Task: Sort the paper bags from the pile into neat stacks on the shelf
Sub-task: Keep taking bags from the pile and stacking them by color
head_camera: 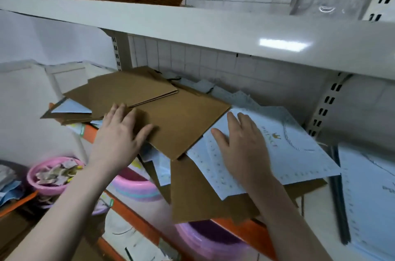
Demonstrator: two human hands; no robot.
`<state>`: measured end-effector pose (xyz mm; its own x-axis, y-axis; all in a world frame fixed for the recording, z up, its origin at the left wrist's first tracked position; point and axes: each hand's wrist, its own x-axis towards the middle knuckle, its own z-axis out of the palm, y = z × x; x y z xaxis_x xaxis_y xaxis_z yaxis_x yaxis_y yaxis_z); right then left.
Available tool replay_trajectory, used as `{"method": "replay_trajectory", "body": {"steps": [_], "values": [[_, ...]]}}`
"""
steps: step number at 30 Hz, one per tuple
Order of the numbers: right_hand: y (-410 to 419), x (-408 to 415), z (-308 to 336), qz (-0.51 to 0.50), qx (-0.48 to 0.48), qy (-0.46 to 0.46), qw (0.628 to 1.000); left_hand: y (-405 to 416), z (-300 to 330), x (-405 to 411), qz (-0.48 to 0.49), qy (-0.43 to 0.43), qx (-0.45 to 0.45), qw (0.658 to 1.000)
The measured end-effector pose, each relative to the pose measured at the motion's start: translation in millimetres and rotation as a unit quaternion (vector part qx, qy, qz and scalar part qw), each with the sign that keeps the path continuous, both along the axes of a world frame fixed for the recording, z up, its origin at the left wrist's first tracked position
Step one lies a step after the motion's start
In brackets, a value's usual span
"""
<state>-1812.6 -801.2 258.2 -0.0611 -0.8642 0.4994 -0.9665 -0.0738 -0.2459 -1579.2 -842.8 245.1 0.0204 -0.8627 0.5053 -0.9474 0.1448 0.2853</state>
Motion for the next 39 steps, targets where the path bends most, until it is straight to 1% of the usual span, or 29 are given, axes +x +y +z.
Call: {"method": "replay_trajectory", "body": {"steps": [3,5,9,13,15,16,18,20,24,28,33,39], "values": [[-19,31,6,-0.021,-0.017,0.006,1.0,-33,4,42,-0.004,0.015,-0.018,1.0],[-31,54,11,-0.036,-0.018,0.022,0.999,-55,4,68,-0.015,0.007,-0.025,1.0],[-51,104,12,-0.095,-0.033,0.045,0.994,-103,6,125,-0.058,0.0,-0.008,0.998],[-71,160,11,-0.118,0.0,0.04,0.992,-152,8,187,-0.083,-0.066,0.049,0.993],[-84,180,14,-0.116,0.023,0.035,0.992,-170,7,208,-0.1,-0.078,0.074,0.989],[-91,188,17,-0.118,0.043,0.042,0.991,-176,8,216,-0.108,-0.062,0.089,0.988],[-102,201,20,-0.133,0.093,0.057,0.985,-186,6,226,-0.126,-0.033,0.104,0.986],[-111,211,21,-0.147,0.112,0.061,0.981,-193,6,230,-0.134,-0.025,0.119,0.983],[-129,237,16,-0.176,0.142,0.054,0.973,-218,3,239,-0.157,-0.062,0.15,0.974],[-143,254,9,-0.215,0.171,0.052,0.96,-232,-1,238,-0.186,-0.052,0.171,0.966],[-152,247,-2,-0.225,0.197,0.06,0.952,-246,0,241,-0.194,-0.055,0.181,0.963],[-152,220,0,-0.198,0.214,0.039,0.956,-258,8,240,-0.181,-0.056,0.2,0.961]]}}
